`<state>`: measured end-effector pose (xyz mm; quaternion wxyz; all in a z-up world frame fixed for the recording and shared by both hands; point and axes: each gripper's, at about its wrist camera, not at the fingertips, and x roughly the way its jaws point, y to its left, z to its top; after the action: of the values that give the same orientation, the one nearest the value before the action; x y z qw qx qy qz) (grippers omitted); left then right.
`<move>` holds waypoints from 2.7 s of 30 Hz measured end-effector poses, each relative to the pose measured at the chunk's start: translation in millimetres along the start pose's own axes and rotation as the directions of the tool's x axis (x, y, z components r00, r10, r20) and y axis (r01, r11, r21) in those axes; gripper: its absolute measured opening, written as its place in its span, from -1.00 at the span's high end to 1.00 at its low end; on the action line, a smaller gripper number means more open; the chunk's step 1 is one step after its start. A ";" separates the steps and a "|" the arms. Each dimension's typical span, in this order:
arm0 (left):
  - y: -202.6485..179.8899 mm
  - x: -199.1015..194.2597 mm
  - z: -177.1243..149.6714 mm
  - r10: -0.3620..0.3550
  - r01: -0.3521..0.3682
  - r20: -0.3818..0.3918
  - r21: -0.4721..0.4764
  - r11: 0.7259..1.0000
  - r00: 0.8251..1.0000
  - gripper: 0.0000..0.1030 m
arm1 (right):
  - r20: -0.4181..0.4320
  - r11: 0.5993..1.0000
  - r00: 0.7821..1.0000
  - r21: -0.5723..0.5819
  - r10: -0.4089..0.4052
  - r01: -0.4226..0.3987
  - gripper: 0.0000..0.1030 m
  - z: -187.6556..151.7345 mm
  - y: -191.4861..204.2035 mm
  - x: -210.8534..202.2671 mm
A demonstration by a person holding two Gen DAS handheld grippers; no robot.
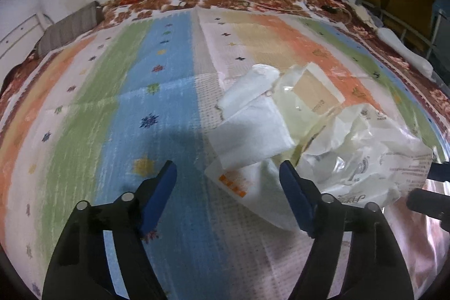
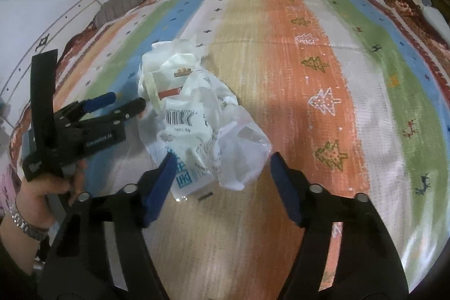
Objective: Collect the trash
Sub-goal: 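Close left tool on white tissue while right tool grasps white plastic bag, then lift tissue and plastic bag and carry both over the bin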
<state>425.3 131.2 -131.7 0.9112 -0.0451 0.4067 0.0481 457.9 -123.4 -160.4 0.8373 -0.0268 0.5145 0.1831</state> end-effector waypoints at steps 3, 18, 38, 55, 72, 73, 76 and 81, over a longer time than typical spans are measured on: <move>-5.6 2.7 2.4 0.006 -0.006 0.011 0.035 0.999 1.000 -0.24 | 0.000 1.000 1.000 -0.017 0.006 -0.006 0.09 1.1 3.4 6.7; 5.9 -5.9 18.9 -0.135 0.137 0.031 -0.104 0.985 0.990 0.94 | 0.025 0.998 0.998 -0.020 -0.063 0.063 0.91 9.7 0.5 -14.6; 24.3 -87.9 -0.6 -0.118 0.099 -0.070 -0.229 0.968 0.991 0.95 | 0.005 0.997 0.997 -0.005 -0.075 0.075 0.93 -14.4 6.4 -72.7; -2.6 -182.0 -29.2 -0.256 0.236 -0.028 -0.304 0.923 0.966 0.95 | 0.067 0.995 0.996 -0.080 -0.052 0.057 0.94 -53.7 38.4 -151.1; -24.5 -251.8 -67.4 -0.321 0.294 -0.032 -0.324 0.899 0.946 0.95 | 0.038 0.999 0.998 0.004 0.042 -0.042 0.94 -97.4 54.1 -211.2; -25.7 -257.0 -70.0 -0.334 0.309 -0.023 -0.323 0.894 0.942 0.95 | 0.042 0.999 0.999 -0.009 0.032 -0.032 0.94 -101.4 57.4 -214.9; -29.7 -271.4 -77.2 -0.367 0.348 0.001 -0.317 0.882 0.930 0.95 | 0.034 0.999 0.998 0.004 0.050 -0.050 0.94 -111.4 59.5 -220.1; -37.4 -290.7 -96.9 -0.388 0.371 0.010 -0.317 0.873 0.922 0.95 | 0.041 0.999 0.999 -0.014 0.030 -0.029 0.94 -127.5 64.2 -228.7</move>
<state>165.4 67.5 22.2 0.8728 -0.2690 0.4014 -0.0690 235.6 -157.2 -11.7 0.8447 -0.0212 0.4962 0.1995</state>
